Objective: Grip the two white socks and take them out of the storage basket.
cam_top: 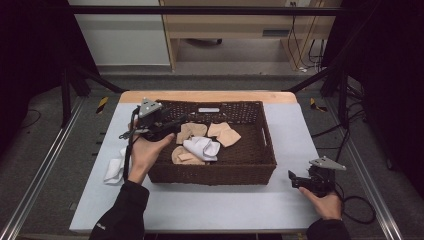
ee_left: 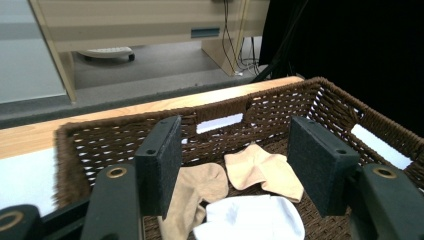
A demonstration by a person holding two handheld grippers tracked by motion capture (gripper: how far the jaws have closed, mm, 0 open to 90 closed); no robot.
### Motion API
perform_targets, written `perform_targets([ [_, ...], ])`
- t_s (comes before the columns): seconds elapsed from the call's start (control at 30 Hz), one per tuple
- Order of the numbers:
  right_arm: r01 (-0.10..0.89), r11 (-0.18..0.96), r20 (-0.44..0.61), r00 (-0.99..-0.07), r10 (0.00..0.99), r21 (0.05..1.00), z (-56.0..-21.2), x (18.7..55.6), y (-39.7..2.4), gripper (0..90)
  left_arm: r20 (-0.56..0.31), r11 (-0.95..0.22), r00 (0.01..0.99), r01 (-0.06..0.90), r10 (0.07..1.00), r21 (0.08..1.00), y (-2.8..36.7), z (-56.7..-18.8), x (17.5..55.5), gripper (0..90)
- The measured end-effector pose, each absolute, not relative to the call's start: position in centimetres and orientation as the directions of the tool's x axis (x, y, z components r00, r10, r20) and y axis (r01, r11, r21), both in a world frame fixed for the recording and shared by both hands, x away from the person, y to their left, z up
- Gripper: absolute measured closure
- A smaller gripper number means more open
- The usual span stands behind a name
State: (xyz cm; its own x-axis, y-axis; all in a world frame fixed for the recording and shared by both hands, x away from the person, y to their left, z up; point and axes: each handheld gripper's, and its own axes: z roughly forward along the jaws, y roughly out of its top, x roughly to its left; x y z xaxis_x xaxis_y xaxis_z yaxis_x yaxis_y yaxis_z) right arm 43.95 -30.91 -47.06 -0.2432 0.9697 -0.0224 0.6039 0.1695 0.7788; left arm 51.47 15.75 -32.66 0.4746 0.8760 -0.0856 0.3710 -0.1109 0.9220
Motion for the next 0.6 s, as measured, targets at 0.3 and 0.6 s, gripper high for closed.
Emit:
perform_targets([
  [0.3,0.604,0.166,-0.019,-0.242,0.97,0.779,-47.0,44.0,-30.9,8.3,-0.05,-0.165,0.466,0.411,0.883,0.897,14.4,-35.4,53.8,38.8],
  [0.6,0.604,0.165,-0.017,-0.243,0.97,0.779,-47.1,44.0,-30.9,8.3,-0.037,-0.216,0.459,0.486,0.888,0.847,14.2,-38.4,55.5,41.1],
])
